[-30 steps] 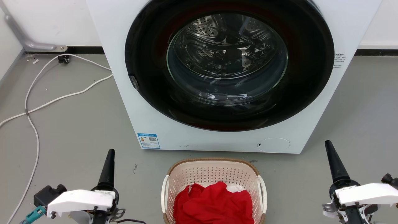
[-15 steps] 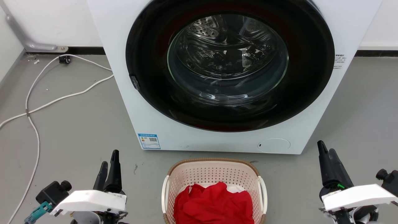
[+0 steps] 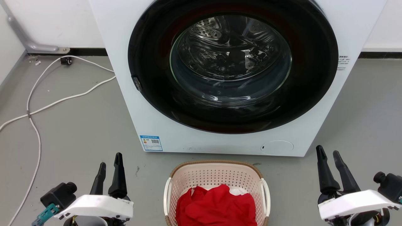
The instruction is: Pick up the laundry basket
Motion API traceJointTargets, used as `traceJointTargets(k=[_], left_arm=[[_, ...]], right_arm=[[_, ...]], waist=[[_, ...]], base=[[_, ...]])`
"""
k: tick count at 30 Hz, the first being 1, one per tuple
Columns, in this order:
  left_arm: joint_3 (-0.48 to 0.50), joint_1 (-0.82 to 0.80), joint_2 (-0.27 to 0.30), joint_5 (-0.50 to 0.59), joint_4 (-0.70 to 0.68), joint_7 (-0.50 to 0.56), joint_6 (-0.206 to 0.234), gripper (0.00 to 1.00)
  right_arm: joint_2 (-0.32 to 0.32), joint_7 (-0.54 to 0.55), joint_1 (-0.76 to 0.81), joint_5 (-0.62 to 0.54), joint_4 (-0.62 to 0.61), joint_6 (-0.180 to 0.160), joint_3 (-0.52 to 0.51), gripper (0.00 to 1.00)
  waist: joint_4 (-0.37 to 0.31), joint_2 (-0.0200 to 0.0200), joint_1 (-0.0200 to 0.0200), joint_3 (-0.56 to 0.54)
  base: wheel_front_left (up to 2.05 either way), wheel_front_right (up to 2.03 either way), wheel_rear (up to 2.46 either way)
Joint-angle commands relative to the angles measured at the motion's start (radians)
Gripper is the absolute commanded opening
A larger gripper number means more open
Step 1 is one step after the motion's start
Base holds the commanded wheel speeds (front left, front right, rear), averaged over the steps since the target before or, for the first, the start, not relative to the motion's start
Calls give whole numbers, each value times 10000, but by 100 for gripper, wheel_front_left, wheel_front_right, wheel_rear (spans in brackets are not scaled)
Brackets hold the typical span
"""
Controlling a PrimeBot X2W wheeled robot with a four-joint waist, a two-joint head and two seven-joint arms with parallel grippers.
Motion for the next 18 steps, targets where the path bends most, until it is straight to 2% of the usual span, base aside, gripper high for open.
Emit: traceJointTargets(k=[1, 18], left_arm=[[-18, 27, 20, 295, -176, -92, 47, 100], [-122, 286, 23, 2267, -270, -580, 118, 100]], right_arm=[[-34, -105, 19, -315, -193, 0, 30, 100], [-34, -578, 287, -2453, -608, 0, 171, 100]], waist=[[2, -1, 1, -4], [-41, -1, 1, -51]], base=[[0, 0, 0], [0, 0, 0]])
